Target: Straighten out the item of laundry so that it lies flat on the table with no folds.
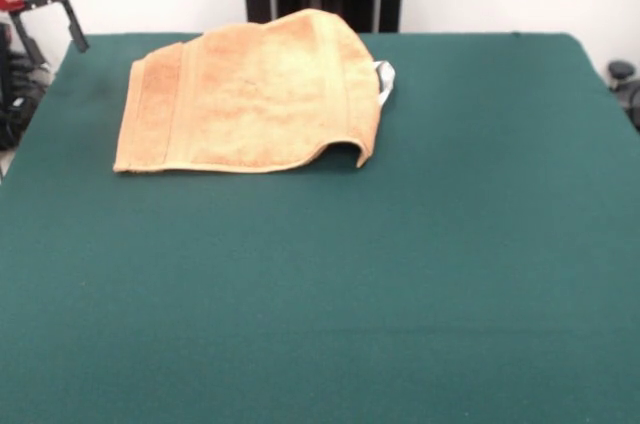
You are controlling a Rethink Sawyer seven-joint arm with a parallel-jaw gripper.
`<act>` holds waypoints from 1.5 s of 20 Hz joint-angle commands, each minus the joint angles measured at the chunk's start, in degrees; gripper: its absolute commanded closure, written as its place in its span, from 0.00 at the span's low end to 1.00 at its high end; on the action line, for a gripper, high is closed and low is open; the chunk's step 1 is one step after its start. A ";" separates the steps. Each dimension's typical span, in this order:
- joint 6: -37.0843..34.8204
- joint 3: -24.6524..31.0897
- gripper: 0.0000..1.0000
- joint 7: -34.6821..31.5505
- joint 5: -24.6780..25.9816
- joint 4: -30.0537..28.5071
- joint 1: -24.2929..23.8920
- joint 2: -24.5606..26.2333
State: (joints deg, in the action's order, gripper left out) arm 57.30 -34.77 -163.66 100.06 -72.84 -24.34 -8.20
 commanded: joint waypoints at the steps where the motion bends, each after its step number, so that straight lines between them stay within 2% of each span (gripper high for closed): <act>1: -1.59 9.60 0.00 13.73 -1.79 -1.70 5.29 -1.12; 4: -0.51 8.16 0.00 8.86 0.96 -1.08 7.93 -0.12; 5: 1.47 7.82 0.00 4.43 2.76 -1.03 8.87 1.03; 7: 3.80 7.64 0.00 -0.38 4.39 -1.89 9.77 1.91; 12: 2.69 7.70 0.00 -3.94 3.93 -4.30 11.77 1.77; 22: 7.74 11.22 0.00 -11.65 5.31 -2.35 11.72 6.44; 30: 13.89 9.89 0.00 -20.16 8.46 -1.70 13.76 9.03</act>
State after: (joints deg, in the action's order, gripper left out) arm 64.37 -34.65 -163.92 107.22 -72.89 -13.73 -4.78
